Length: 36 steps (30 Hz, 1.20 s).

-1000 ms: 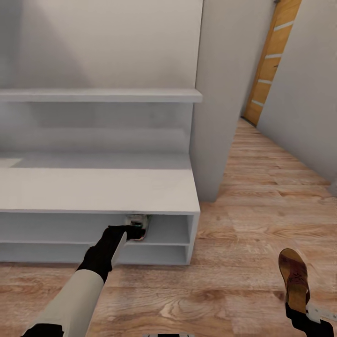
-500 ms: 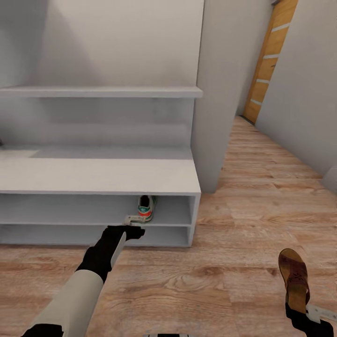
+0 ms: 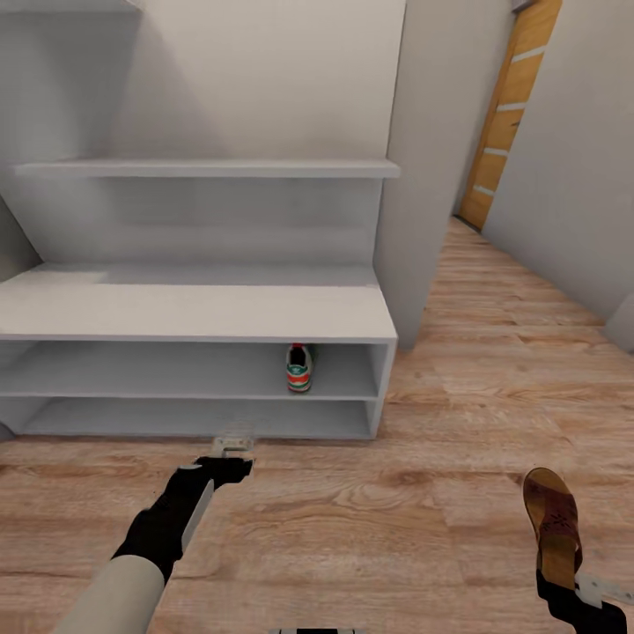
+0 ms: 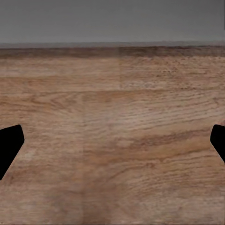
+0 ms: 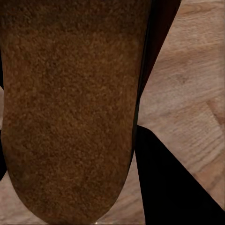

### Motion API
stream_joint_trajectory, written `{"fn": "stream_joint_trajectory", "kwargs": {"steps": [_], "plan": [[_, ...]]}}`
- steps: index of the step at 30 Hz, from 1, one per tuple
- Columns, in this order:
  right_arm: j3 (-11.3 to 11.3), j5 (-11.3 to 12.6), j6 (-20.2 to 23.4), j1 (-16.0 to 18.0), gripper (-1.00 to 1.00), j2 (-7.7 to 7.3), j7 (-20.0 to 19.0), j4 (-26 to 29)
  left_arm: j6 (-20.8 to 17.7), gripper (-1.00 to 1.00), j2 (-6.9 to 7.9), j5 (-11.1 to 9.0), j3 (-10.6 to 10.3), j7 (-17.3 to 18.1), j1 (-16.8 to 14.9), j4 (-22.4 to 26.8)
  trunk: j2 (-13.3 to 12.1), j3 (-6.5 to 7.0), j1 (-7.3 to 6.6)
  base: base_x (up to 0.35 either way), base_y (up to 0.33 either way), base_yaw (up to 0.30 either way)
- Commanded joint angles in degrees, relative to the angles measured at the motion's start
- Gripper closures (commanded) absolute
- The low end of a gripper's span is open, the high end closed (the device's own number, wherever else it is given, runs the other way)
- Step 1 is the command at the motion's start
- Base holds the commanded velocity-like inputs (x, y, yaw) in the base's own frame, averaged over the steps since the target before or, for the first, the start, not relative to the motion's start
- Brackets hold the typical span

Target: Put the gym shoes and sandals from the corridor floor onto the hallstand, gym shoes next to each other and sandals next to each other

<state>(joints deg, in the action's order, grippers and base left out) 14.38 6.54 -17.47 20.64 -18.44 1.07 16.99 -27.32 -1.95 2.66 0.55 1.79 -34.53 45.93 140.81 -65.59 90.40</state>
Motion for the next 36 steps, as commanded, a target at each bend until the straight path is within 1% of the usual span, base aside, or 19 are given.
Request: {"fn": "stream_joint_trajectory", "kwargs": {"steps": [1,4,6,8,9,12,13,14,15,16,17,18,20,23,26,28,31,32,36], "plan": [[-0.2,0.8,-0.2,0.0,1.00,-0.03,0.2,0.0,1.2,-1.00,0.27,0.0,0.1,0.2,0.9,0.1,0.0,-0.04,-0.04,-0.277,0.221,0.000],[-0.2,0.8,-0.2,0.0,1.00,0.01,0.2,0.0,6.3,-1.00,1.58,-1.2,0.1,0.6,4.5,0.0,0.0,-0.04,-0.04,-0.277,0.221,0.000],[-0.2,0.8,-0.3,0.0,1.00,0.04,0.2,-0.1,12.4,-1.00,4.47,-3.0,0.1,5.7,9.3,0.0,0.0,-0.04,-0.04,-0.277,0.221,0.000],[-0.2,0.8,-0.3,0.0,1.00,0.05,0.2,-0.1,15.4,-1.00,6.04,-4.0,0.1,9.1,11.4,0.0,0.0,-0.04,-0.04,-0.277,0.221,0.000],[-0.2,0.8,-0.3,0.0,1.00,0.06,0.1,-0.2,18.3,-1.00,7.62,-5.1,0.1,12.7,13.2,-0.2,0.0,-0.04,-0.04,-0.277,0.221,0.000],[-0.2,0.7,-0.4,0.0,1.00,0.06,0.1,-0.3,22.5,-1.00,9.98,-7.1,0.1,18.3,15.6,-0.5,0.0,-0.04,-0.04,-0.277,0.221,0.000],[-0.2,0.7,-0.4,0.0,1.00,0.06,0.1,-0.4,25.2,-1.00,11.50,-8.6,0.1,22.0,17.0,-0.6,0.0,-0.04,-0.04,-0.278,0.221,0.000],[-0.2,0.7,-0.4,0.0,1.00,0.06,0.1,-0.4,26.4,-1.00,12.24,-9.4,0.2,23.8,17.7,-0.7,0.0,-0.04,-0.04,-0.278,0.221,0.000],[-0.2,0.7,-0.4,0.0,1.00,0.07,0.1,-0.5,30.2,-1.00,14.58,-12.5,0.8,29.3,20.3,-0.8,0.0,-0.04,-0.04,-0.275,0.221,0.000],[-0.2,0.7,-0.4,0.0,1.00,0.08,0.1,-0.5,32.9,-1.00,16.37,-15.4,2.2,33.9,22.8,-0.8,0.0,-0.04,-0.04,-0.257,0.221,0.000],[-0.2,0.6,-0.4,0.1,1.00,0.09,0.1,-0.5,34.1,-1.00,17.13,-16.8,3.2,36.2,24.3,-0.8,0.0,-0.04,-0.04,-0.240,0.212,0.000],[-0.2,0.6,-0.4,0.0,1.00,0.12,0.1,-0.5,35.0,-1.00,17.61,-17.7,4.6,37.9,25.6,-0.9,0.0,-0.04,-0.04,-0.195,0.174,0.000],[-0.2,0.6,-0.4,0.0,1.00,0.26,0.1,-0.5,35.8,-1.00,18.00,-18.5,6.7,39.4,27.2,-1.2,0.0,-0.04,-0.04,-0.132,0.119,0.000],[-0.2,0.5,-0.4,0.0,1.00,0.59,0.0,-0.5,37.0,-1.00,18.07,-18.8,9.1,40.4,28.7,-3.0,0.0,-0.04,-0.04,-0.061,0.055,0.000],[-0.2,0.5,-0.4,0.0,1.00,0.74,0.0,-0.6,38.1,-1.00,17.91,-18.9,9.7,40.6,29.1,-5.9,0.0,-0.04,-0.04,-0.019,0.017,0.000],[-0.2,0.5,-0.4,0.0,1.00,0.81,0.0,-0.6,40.5,-1.00,17.83,-18.9,9.8,40.7,29.2,-8.7,0.0,-0.04,-0.04,-0.007,0.007,0.000],[-0.2,0.5,-0.4,0.0,1.00,0.87,0.0,-0.6,42.5,-1.00,17.79,-19.0,10.1,40.7,29.3,-10.0,0.0,-0.04,-0.04,-0.003,0.003,0.000],[-0.2,0.6,-0.4,0.0,1.00,1.50,0.1,-0.6,43.6,-1.00,17.78,-19.0,10.4,40.7,29.3,-10.8,0.0,-0.04,-0.04,0.000,0.000,0.000],[-0.2,0.6,-0.5,0.0,1.00,2.54,0.1,-0.6,44.0,-1.00,17.82,-19.0,10.5,40.7,29.3,-11.0,0.0,-0.04,-0.04,0.000,0.000,0.000]]}}
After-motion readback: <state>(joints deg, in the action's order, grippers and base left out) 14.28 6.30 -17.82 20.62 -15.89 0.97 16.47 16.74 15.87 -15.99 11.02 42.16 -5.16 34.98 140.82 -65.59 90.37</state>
